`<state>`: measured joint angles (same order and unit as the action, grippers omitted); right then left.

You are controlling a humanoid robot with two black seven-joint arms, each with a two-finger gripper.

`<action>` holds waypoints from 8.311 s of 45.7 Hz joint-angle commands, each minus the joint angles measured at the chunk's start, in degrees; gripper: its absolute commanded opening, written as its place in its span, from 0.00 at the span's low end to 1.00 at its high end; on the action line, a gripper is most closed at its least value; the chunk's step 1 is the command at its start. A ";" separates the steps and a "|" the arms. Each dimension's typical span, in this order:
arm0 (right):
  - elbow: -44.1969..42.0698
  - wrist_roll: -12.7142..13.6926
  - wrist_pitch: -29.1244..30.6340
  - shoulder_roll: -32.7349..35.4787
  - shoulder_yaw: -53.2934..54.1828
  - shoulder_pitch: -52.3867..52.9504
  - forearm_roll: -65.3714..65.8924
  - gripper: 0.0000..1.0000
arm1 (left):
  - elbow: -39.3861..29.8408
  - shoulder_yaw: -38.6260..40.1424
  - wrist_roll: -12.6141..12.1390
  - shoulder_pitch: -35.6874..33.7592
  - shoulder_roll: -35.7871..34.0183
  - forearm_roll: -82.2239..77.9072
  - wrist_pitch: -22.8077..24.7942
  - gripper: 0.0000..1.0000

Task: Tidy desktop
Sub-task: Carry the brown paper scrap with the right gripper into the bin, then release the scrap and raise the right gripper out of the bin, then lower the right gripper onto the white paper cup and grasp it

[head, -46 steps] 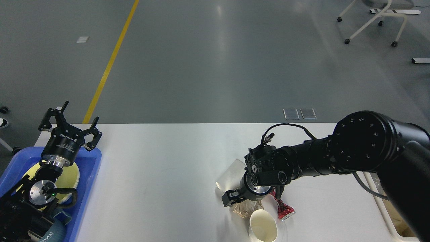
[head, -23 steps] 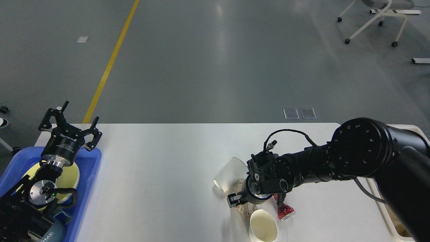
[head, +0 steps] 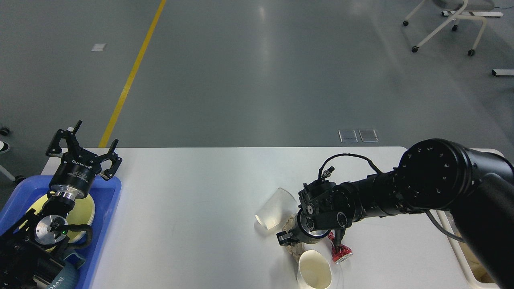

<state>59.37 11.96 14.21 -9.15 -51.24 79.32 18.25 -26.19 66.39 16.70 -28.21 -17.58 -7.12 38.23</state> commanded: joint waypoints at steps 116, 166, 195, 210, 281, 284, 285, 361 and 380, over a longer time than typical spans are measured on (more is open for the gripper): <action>-38.35 -0.88 -14.91 37.99 0.44 -33.86 -16.22 0.00 | 0.00 -0.03 0.00 0.00 0.00 0.00 0.00 0.96; -48.38 -0.88 -24.93 28.13 0.62 -44.42 -17.10 1.00 | 0.00 -0.03 0.00 0.00 0.00 0.00 0.00 0.96; -45.75 -0.79 -24.06 29.10 0.09 -41.27 -15.96 1.00 | 0.00 -0.03 0.09 0.00 0.00 0.00 0.00 0.96; -21.06 0.08 -7.99 40.61 -3.59 -13.51 -4.36 1.00 | 0.00 -0.03 0.00 0.00 0.00 0.00 0.00 0.96; 36.96 0.00 40.11 31.56 -22.50 77.22 -19.12 1.00 | 0.00 -0.03 0.00 0.00 0.00 0.00 0.00 0.96; 36.96 0.00 40.11 31.39 -22.32 76.87 -19.12 1.00 | 0.00 -0.03 0.00 0.00 0.00 0.00 0.00 0.96; 36.96 0.00 40.11 31.30 -22.24 76.52 -19.12 1.00 | 0.00 -0.03 0.00 0.00 0.00 0.00 0.00 0.96; -22.62 12.74 8.12 3.61 4.39 -4.25 -62.46 1.00 | 0.00 -0.03 0.00 0.00 0.00 0.00 0.00 0.96; -26.23 12.13 -2.16 -0.17 5.98 -9.53 -57.18 1.00 | 0.00 -0.03 0.00 0.00 0.00 0.00 0.00 0.96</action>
<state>34.00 24.14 14.49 -8.67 -45.84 70.40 -40.71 -26.19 66.36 16.70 -28.21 -17.58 -7.12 38.23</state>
